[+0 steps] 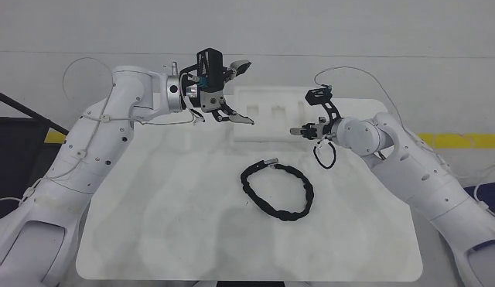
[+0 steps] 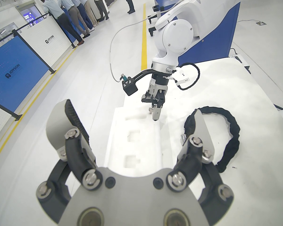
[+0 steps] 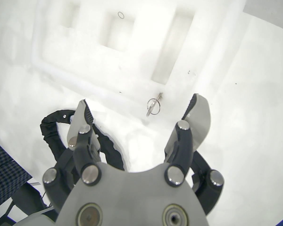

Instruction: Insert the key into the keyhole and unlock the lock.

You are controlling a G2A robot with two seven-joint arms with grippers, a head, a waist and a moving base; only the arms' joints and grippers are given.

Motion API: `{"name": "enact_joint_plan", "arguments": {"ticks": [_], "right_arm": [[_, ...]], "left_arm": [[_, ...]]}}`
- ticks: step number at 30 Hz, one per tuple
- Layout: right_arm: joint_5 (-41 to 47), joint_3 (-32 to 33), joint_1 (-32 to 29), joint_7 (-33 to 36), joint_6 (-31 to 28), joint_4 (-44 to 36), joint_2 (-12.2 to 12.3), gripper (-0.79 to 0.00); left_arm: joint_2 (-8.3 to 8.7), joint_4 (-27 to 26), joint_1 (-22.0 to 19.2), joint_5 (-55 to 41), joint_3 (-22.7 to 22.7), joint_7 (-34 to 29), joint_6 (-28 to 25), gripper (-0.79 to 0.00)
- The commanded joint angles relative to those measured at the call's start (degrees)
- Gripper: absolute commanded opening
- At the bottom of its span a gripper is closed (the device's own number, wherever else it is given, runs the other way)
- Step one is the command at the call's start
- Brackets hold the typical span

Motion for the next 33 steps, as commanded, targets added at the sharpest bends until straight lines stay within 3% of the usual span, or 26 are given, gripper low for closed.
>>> {"name": "enact_joint_plan", "arguments": {"ticks": [1, 6, 26, 33], "right_arm": [[-0.4, 0.5, -0.4, 0.2, 0.2, -0.3, -0.1, -0.360], [-1.2, 1.5, -1.1, 0.6, 0.8, -0.8, -0.3, -0.413], [-4.1, 3.3, -2.6, 0.8, 2.9, 2.2, -2.6, -0.486], [-5.5, 3.9, -2.9, 0.6, 3.3, 3.6, -3.3, -0.705]], "left_arm": [[0.00, 0.0, 0.0, 0.0, 0.0, 0.0, 0.0, 0.000], [0.00, 0.0, 0.0, 0.0, 0.0, 0.0, 0.0, 0.000], [0.00, 0.0, 0.0, 0.0, 0.0, 0.0, 0.0, 0.000], [0.00, 0.0, 0.0, 0.0, 0.0, 0.0, 0.0, 0.000]]}}
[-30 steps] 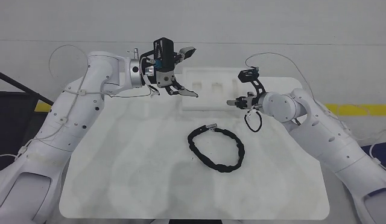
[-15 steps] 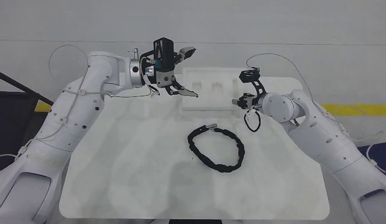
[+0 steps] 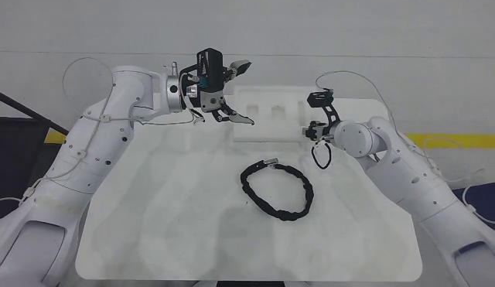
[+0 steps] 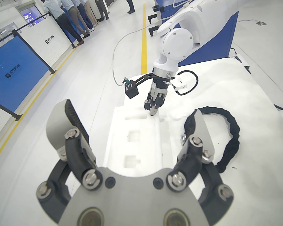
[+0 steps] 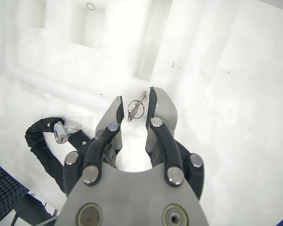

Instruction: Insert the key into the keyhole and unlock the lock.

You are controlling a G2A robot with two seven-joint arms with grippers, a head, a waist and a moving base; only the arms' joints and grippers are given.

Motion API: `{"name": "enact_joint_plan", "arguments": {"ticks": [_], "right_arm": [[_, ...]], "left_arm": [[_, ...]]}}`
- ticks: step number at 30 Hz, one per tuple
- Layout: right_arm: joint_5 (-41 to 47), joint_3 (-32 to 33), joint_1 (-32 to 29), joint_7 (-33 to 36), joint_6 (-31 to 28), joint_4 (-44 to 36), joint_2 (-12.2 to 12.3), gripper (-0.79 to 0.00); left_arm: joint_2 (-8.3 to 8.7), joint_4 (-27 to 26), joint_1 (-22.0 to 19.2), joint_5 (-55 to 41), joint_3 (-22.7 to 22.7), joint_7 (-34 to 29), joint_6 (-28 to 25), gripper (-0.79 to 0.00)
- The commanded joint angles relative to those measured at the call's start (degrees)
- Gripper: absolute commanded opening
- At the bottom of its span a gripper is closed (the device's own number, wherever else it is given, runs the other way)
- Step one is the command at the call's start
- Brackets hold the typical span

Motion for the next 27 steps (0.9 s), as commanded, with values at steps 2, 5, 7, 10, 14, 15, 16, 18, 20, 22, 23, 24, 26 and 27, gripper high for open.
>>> {"name": "enact_joint_plan", "arguments": {"ticks": [2, 5, 7, 10, 14, 15, 16, 18, 20, 22, 23, 24, 26, 27], "right_arm": [[-0.6, 0.3, -0.1, 0.1, -0.1, 0.5, -0.3, -0.773], [-1.1, 0.8, -0.3, 0.5, -0.2, 0.7, -0.4, -0.785], [-1.3, 1.3, -0.3, 0.6, -0.3, 0.7, -0.5, -0.785], [-2.0, 2.2, -0.3, 1.4, -0.7, -0.2, -0.4, -0.785], [-2.8, 4.0, -0.9, 2.4, -2.0, -1.9, 0.0, -0.785], [-3.0, 4.5, -1.0, 2.8, -2.2, -2.5, 0.2, -0.785], [-3.2, 4.9, -1.1, 3.0, -2.3, -2.8, 0.3, -0.785], [-3.6, 6.3, -1.7, 4.0, -2.6, -4.0, 0.8, -0.785], [-3.5, 7.9, -2.5, 4.7, -2.9, -5.1, 1.3, -0.785], [-2.5, 9.8, -3.4, 5.6, -3.2, -6.5, 1.8, -0.785], [-1.7, 10.9, -3.8, 6.2, -3.6, -7.3, 2.1, -0.785], [-1.1, 11.7, -4.1, 6.6, -4.1, -7.9, 2.3, -0.785], [2.3, 14.5, -5.4, 8.4, -6.2, -9.8, 3.0, -0.785], [3.5, 15.4, -5.8, 9.0, -7.0, -10.3, 3.2, -0.785]], "left_arm": [[0.00, 0.0, 0.0, 0.0, 0.0, 0.0, 0.0, 0.000], [0.00, 0.0, 0.0, 0.0, 0.0, 0.0, 0.0, 0.000], [0.00, 0.0, 0.0, 0.0, 0.0, 0.0, 0.0, 0.000], [0.00, 0.0, 0.0, 0.0, 0.0, 0.0, 0.0, 0.000], [0.00, 0.0, 0.0, 0.0, 0.0, 0.0, 0.0, 0.000], [0.00, 0.0, 0.0, 0.0, 0.0, 0.0, 0.0, 0.000], [0.00, 0.0, 0.0, 0.0, 0.0, 0.0, 0.0, 0.000], [0.00, 0.0, 0.0, 0.0, 0.0, 0.0, 0.0, 0.000], [0.00, 0.0, 0.0, 0.0, 0.0, 0.0, 0.0, 0.000], [0.00, 0.0, 0.0, 0.0, 0.0, 0.0, 0.0, 0.000], [0.00, 0.0, 0.0, 0.0, 0.0, 0.0, 0.0, 0.000], [0.00, 0.0, 0.0, 0.0, 0.0, 0.0, 0.0, 0.000], [0.00, 0.0, 0.0, 0.0, 0.0, 0.0, 0.0, 0.000], [0.00, 0.0, 0.0, 0.0, 0.0, 0.0, 0.0, 0.000]]}}
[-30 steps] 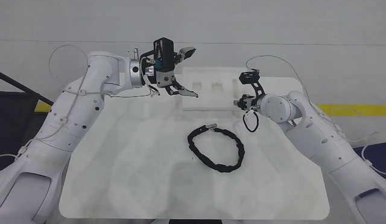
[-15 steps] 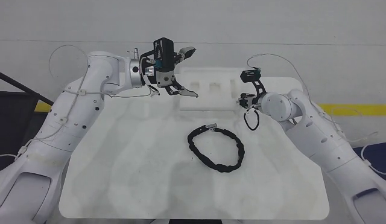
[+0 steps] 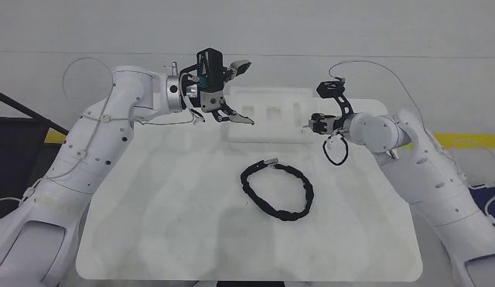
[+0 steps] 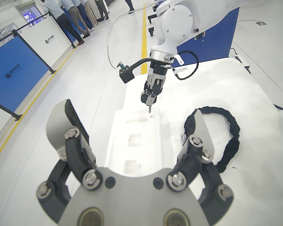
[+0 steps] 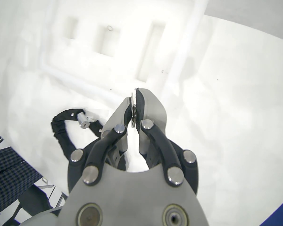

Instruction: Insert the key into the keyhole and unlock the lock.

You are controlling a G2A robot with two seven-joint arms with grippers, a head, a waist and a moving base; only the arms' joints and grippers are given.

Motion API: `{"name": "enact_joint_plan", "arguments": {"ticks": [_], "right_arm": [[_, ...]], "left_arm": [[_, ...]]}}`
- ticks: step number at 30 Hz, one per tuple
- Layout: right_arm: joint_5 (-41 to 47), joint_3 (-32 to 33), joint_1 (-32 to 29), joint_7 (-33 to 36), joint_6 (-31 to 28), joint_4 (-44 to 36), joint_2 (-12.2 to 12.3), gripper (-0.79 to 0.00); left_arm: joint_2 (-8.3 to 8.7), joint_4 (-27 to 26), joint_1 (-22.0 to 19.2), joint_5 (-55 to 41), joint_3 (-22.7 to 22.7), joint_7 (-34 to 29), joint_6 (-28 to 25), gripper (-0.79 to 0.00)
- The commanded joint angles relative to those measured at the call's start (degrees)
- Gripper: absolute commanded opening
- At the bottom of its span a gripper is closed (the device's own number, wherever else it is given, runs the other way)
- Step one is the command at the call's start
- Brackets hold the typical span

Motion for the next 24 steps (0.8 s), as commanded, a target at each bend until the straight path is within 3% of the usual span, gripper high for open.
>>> {"name": "enact_joint_plan", "arguments": {"ticks": [1, 10, 14, 20, 24], "right_arm": [[4.1, 2.4, -1.1, 2.0, -2.4, -1.5, 0.5, -0.785], [21.1, 12.9, -6.1, 13.0, -12.3, -6.5, 2.8, -0.785], [34.4, 17.9, -9.2, 21.1, -16.3, -7.4, 3.8, -0.785], [38.4, 25.5, -12.5, 28.3, -16.5, -8.0, 5.8, -0.785], [39.5, 30.2, -14.0, 29.3, -14.7, -8.5, 6.9, -0.785]], "left_arm": [[0.00, 0.0, 0.0, 0.0, 0.0, 0.0, 0.0, 0.000], [0.00, 0.0, 0.0, 0.0, 0.0, 0.0, 0.0, 0.000], [0.00, 0.0, 0.0, 0.0, 0.0, 0.0, 0.0, 0.000], [0.00, 0.0, 0.0, 0.0, 0.0, 0.0, 0.0, 0.000], [0.00, 0.0, 0.0, 0.0, 0.0, 0.0, 0.0, 0.000]]}}
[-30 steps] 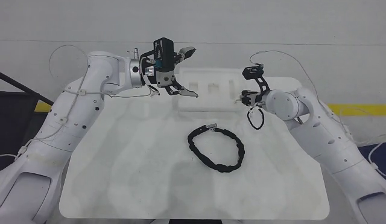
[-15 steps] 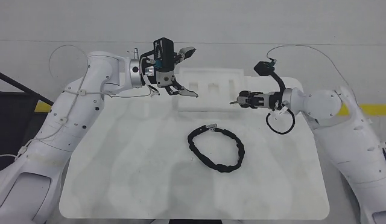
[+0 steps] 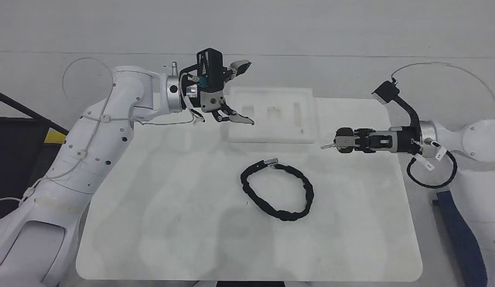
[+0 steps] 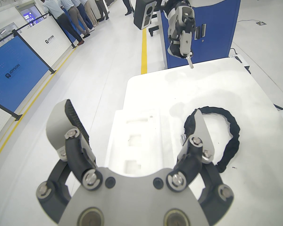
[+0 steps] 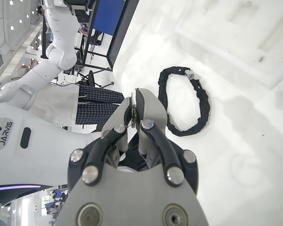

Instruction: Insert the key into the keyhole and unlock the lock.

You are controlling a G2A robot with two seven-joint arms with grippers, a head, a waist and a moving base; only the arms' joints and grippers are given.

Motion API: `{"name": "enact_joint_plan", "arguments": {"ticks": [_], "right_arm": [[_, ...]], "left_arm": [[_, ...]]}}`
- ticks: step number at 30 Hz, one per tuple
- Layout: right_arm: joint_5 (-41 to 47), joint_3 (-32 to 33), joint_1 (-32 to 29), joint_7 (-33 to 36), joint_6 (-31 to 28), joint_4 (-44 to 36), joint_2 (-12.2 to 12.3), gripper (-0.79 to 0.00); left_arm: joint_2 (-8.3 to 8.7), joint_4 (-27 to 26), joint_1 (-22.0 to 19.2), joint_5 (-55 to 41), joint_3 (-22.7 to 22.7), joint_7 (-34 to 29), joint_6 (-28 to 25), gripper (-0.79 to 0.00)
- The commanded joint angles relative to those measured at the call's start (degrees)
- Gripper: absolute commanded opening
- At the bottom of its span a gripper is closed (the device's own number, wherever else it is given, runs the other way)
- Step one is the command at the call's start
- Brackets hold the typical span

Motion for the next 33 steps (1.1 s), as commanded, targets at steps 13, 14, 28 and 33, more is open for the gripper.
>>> {"name": "enact_joint_plan", "arguments": {"ticks": [13, 14, 28, 33], "right_arm": [[1.5, 5.8, -2.6, -3.5, 2.5, -2.0, 1.2, -0.785], [1.5, 5.8, -2.6, -3.5, 2.5, -2.0, 1.2, -0.785], [1.5, 5.8, -2.6, -3.5, 2.5, -2.0, 1.2, -0.785], [1.5, 5.8, -2.6, -3.5, 2.5, -2.0, 1.2, -0.785]], "left_arm": [[0.00, 0.0, 0.0, 0.0, 0.0, 0.0, 0.0, 0.000], [0.00, 0.0, 0.0, 0.0, 0.0, 0.0, 0.0, 0.000], [0.00, 0.0, 0.0, 0.0, 0.0, 0.0, 0.0, 0.000], [0.00, 0.0, 0.0, 0.0, 0.0, 0.0, 0.0, 0.000]]}}
